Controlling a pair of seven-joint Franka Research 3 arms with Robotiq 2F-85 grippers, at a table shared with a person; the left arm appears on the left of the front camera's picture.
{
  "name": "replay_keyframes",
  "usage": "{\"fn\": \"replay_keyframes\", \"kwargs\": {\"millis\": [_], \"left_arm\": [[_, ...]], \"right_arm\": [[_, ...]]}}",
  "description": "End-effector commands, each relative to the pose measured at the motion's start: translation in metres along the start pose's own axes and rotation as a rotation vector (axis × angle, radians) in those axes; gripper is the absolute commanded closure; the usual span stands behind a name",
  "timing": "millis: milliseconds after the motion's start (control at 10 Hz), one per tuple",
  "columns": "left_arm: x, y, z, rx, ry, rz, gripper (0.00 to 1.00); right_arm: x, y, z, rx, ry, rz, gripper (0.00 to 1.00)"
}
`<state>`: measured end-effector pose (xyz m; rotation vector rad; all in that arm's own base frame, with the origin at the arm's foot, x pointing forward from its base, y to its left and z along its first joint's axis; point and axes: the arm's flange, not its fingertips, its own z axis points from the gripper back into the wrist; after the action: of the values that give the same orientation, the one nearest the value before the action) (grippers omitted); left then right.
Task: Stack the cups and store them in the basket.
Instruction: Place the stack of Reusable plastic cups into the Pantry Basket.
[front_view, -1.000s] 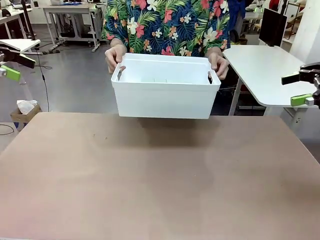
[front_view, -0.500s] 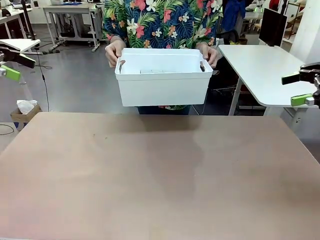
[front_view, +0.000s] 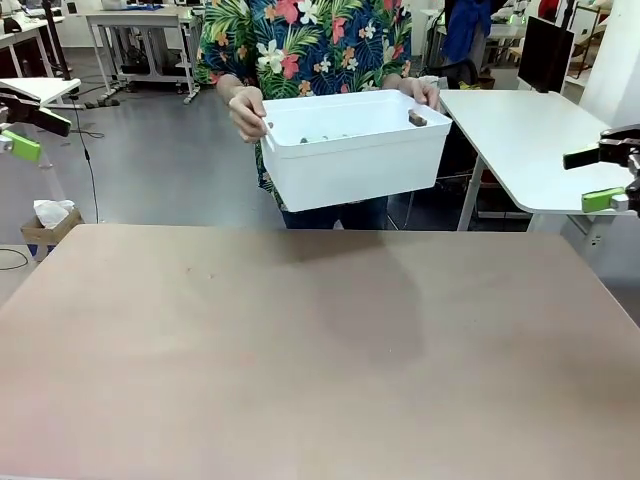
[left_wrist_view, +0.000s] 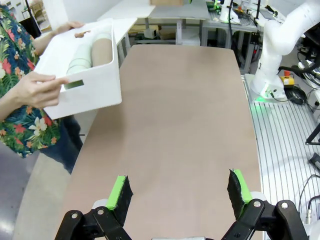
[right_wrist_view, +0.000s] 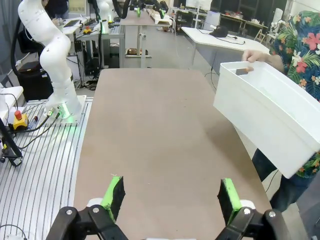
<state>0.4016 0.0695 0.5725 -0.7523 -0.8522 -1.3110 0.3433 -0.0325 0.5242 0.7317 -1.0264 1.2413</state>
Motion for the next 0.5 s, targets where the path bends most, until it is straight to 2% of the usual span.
{"fn": "replay_keyframes", "kwargs": {"millis": [0,400], "left_arm": [[0.0030,-0.0022,-0.0006,-0.003,-0.007,0.005,0.00],[0.0030,-0.0022,-0.0006,-0.003,-0.007,0.005,0.00]], "right_arm": [[0.0049,0.0010,0.0012,-0.002,-0.012,-0.015,0.00],[0.0049,0.0010,0.0012,-0.002,-0.012,-0.015,0.00]]}}
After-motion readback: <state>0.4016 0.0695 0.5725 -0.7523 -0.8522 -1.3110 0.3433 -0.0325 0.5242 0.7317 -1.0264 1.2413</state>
